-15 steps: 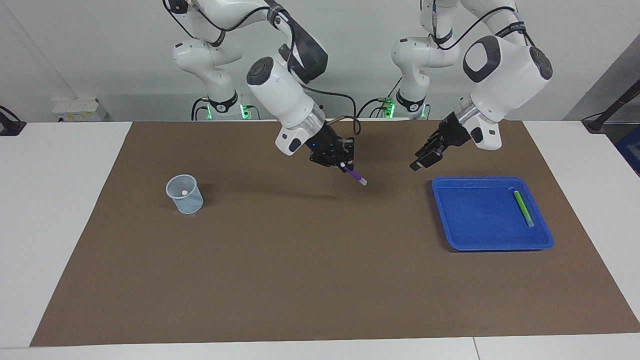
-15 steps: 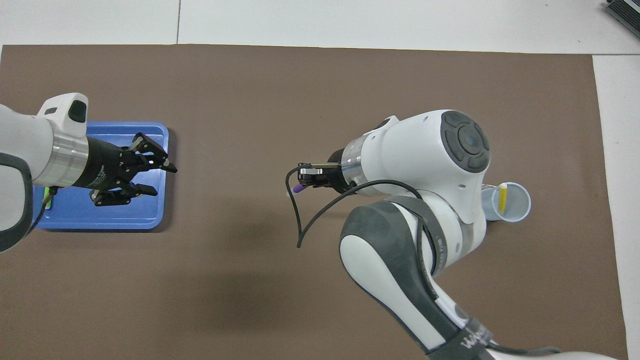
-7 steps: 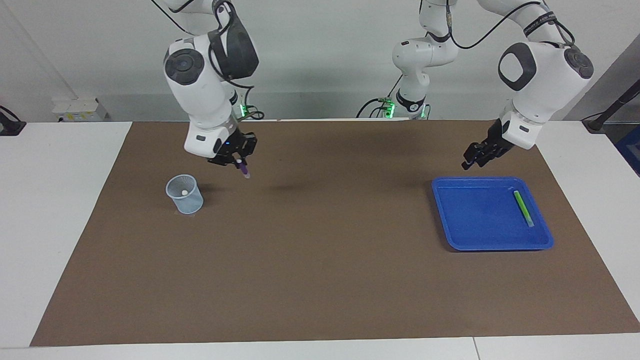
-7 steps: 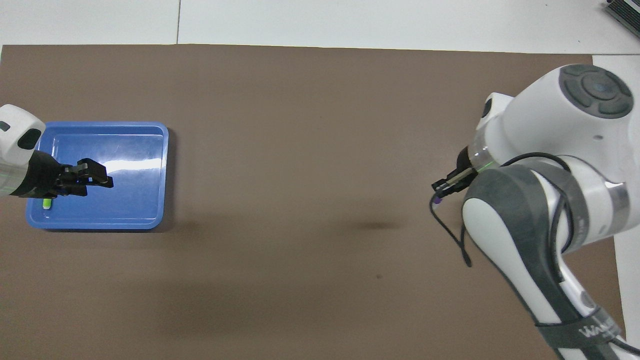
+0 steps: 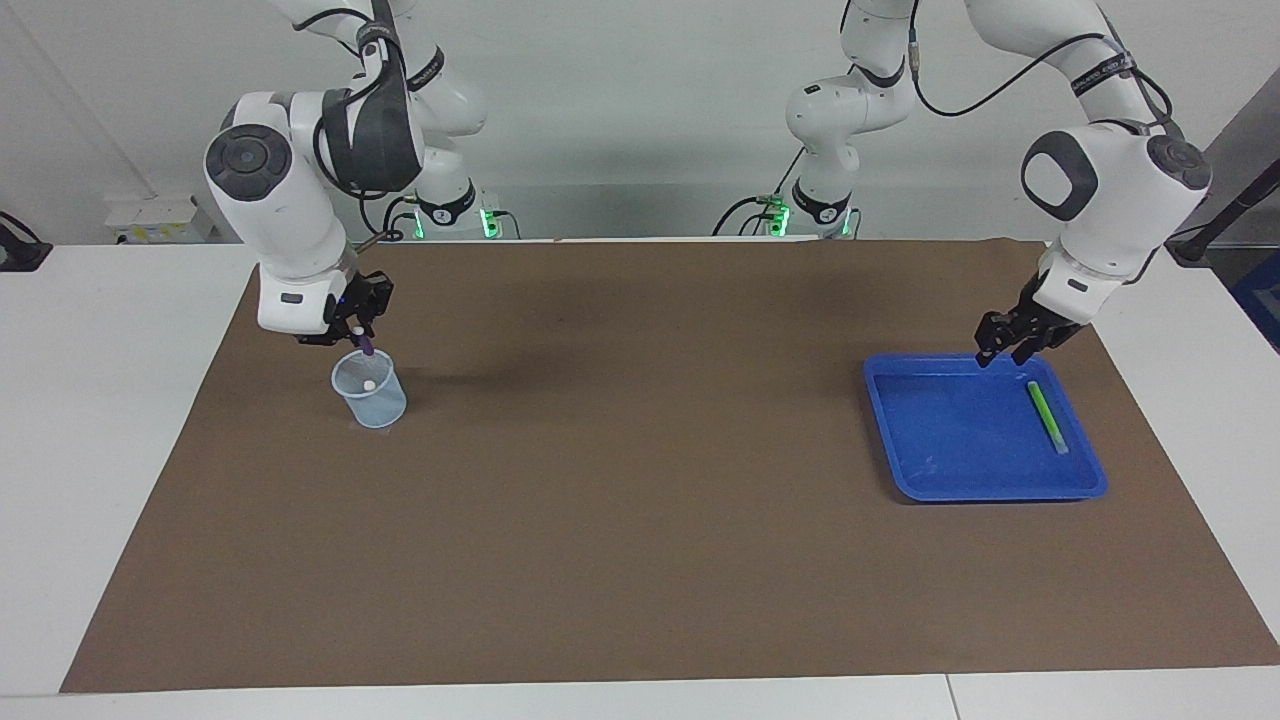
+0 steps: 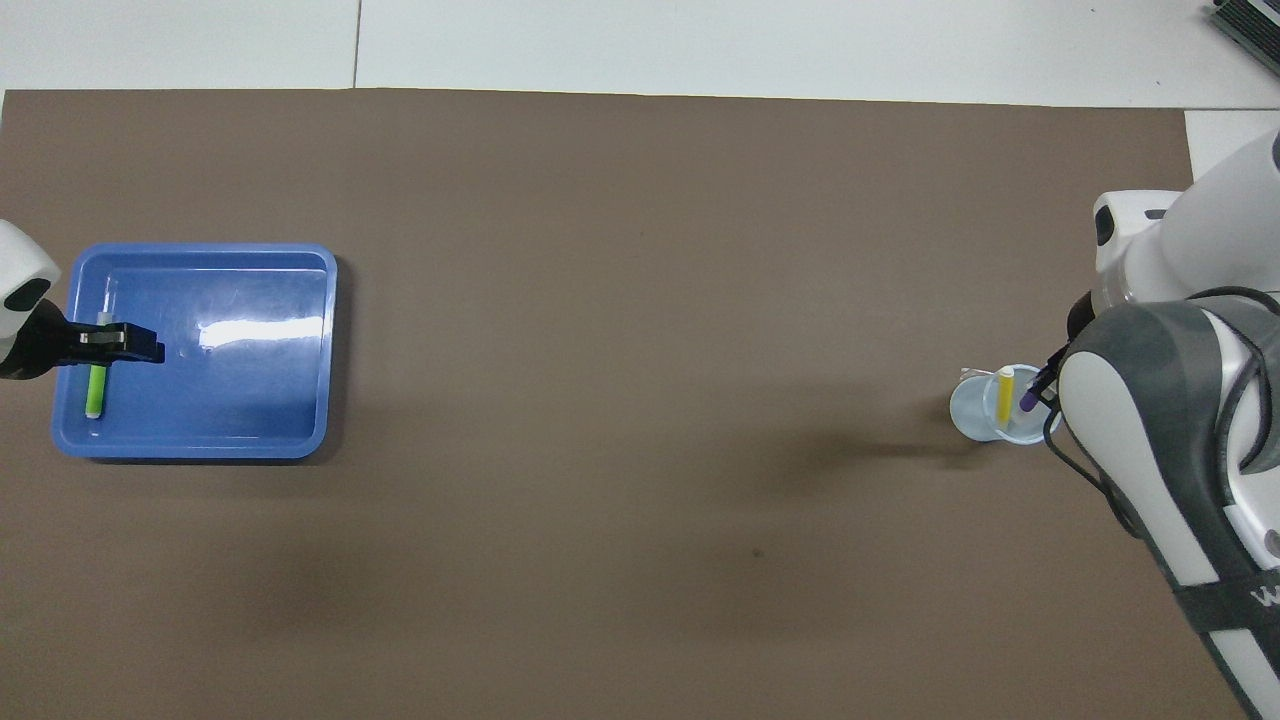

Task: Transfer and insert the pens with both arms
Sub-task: 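Insert the purple pen into the white cup with the right gripper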

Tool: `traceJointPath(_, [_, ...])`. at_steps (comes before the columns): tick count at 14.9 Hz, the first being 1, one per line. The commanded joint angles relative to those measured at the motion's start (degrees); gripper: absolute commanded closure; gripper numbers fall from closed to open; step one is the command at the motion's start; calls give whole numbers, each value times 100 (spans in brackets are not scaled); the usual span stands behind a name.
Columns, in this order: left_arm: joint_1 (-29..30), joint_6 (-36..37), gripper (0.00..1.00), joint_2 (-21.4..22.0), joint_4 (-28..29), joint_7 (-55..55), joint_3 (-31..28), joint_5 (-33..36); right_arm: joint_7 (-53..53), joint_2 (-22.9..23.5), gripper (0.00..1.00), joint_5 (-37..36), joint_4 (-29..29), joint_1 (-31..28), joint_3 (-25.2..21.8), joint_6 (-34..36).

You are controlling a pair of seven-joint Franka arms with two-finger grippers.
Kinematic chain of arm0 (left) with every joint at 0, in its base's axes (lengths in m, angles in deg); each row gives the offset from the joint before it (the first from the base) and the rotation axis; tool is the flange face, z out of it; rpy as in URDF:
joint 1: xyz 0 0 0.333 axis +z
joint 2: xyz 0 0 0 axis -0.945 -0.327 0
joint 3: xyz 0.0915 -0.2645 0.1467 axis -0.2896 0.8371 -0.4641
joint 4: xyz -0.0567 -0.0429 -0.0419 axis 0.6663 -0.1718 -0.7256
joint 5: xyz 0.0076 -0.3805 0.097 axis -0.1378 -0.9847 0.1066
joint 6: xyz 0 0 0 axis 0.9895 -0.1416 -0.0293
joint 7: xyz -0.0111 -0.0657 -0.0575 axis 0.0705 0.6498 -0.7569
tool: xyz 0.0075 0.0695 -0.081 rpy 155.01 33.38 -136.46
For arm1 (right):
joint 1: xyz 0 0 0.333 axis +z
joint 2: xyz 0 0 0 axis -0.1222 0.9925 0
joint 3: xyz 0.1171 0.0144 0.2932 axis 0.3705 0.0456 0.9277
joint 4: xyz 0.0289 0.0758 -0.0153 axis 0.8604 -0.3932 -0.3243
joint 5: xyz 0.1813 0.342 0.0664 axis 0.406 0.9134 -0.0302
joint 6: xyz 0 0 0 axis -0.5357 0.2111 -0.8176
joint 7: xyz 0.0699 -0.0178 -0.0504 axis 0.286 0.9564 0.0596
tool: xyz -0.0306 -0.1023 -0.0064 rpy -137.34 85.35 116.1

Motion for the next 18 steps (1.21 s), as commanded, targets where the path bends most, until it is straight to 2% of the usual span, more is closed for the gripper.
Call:
traceJointPath(1, [212, -486, 40, -277, 46, 318, 51, 277, 157, -300, 100, -126, -467, -240, 104, -308])
traceJointPath(6, [414, -1084, 40, -840, -7, 994, 33, 304, -211, -476, 100, -12, -1116, -451, 104, -1116])
traceJointPath(9, [598, -1471, 40, -1147, -24, 1259, 33, 601, -326, -503, 100, 311, -1188, -522, 95, -1188])
traceJointPath(10, [625, -1576, 40, -1218, -24, 1268, 33, 638, -387, -512, 94, 365, -1197, -513, 103, -1188])
traceJointPath(11, [634, -1656, 40, -1280, -33, 1311, 33, 647, -423, -512, 82, 366, -1214, -504, 104, -1188])
traceJointPath(12, [643, -1718, 40, -1333, -68, 1355, 33, 647, -441, -512, 58, 375, -1197, -487, 104, -1188])
traceJointPath(13, [660, -1727, 40, -1385, -103, 1391, 33, 647, -441, -503, 51, 375, -1188, -486, 104, -1188])
traceJointPath(18, [739, -1797, 40, -1562, -253, 1558, 24, 769, -449, -512, 51, 549, -1127, -416, 112, -1144])
